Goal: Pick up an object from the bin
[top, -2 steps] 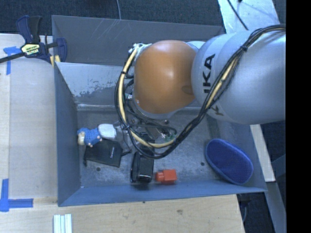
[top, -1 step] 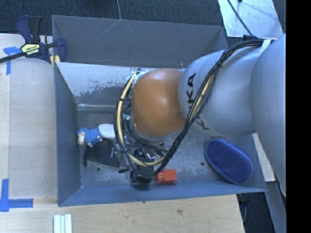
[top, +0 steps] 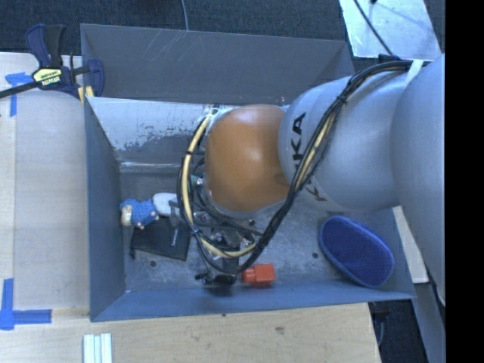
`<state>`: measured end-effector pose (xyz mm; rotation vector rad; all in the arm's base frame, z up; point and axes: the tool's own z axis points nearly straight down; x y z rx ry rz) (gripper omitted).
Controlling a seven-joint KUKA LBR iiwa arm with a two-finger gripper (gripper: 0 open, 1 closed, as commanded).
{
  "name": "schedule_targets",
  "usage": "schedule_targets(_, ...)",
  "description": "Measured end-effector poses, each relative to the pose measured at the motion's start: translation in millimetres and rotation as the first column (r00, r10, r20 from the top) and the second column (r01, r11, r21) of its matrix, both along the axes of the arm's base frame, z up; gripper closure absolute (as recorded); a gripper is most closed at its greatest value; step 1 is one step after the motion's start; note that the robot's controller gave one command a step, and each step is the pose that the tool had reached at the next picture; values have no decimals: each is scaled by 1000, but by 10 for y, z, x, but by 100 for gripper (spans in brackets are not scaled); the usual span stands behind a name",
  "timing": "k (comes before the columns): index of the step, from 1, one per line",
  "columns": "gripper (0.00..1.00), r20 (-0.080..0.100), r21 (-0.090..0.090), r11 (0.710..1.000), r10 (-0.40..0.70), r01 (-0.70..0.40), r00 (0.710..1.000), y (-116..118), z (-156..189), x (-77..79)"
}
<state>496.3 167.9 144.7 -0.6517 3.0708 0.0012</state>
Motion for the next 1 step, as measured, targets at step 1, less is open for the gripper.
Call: schedule_targets(1,0,-6,-1,999,40,-40,999,-37,-726,95)
